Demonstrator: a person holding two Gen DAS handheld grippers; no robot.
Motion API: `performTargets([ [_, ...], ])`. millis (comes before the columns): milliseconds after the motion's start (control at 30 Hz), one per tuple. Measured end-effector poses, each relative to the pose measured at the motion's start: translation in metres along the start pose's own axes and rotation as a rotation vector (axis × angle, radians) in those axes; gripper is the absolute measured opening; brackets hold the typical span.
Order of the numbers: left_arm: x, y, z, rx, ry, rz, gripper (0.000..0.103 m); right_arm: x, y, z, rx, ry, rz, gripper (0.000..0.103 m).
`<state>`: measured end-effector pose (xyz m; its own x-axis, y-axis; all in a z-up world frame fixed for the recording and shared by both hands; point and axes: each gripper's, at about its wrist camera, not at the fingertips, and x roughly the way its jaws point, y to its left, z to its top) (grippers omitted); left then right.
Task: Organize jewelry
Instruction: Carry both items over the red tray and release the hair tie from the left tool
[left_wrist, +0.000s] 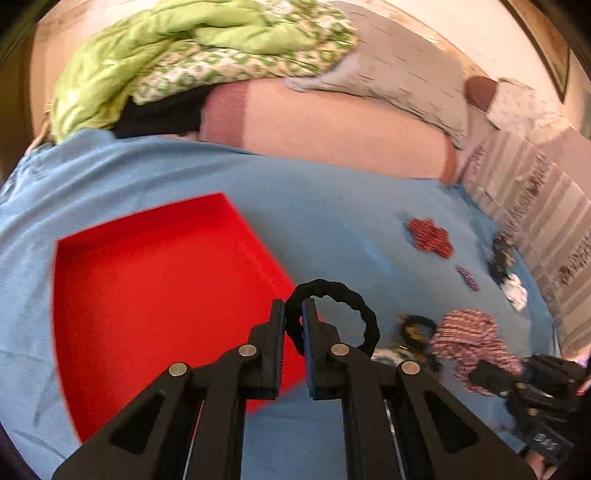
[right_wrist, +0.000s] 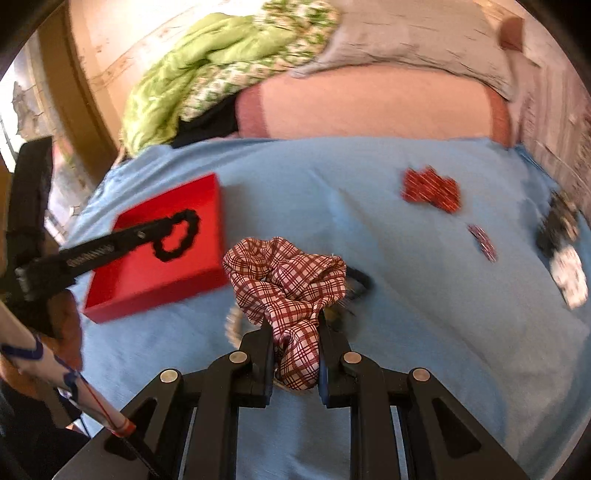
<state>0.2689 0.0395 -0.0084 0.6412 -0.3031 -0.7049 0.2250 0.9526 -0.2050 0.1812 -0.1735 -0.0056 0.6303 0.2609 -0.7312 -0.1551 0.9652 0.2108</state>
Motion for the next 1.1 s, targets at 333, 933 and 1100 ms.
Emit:
performTargets([
  [333,0.009,0.093,0.025,-0.127,-0.006,0.167,0.009,0.055,0.064,0.056,-0.044,0.065,0.108,0.019],
  [933,0.021,0.166,0.021,-0.269,0.029,0.243,0.009,0.191,0.138,0.126,-0.066,0.196,0.106,0.020],
  [1100,0.028,0.169,0.021,-0.276,0.039,0.251,0.009,0.219,0.140,0.133,-0.071,0.213,0.061,0.021],
])
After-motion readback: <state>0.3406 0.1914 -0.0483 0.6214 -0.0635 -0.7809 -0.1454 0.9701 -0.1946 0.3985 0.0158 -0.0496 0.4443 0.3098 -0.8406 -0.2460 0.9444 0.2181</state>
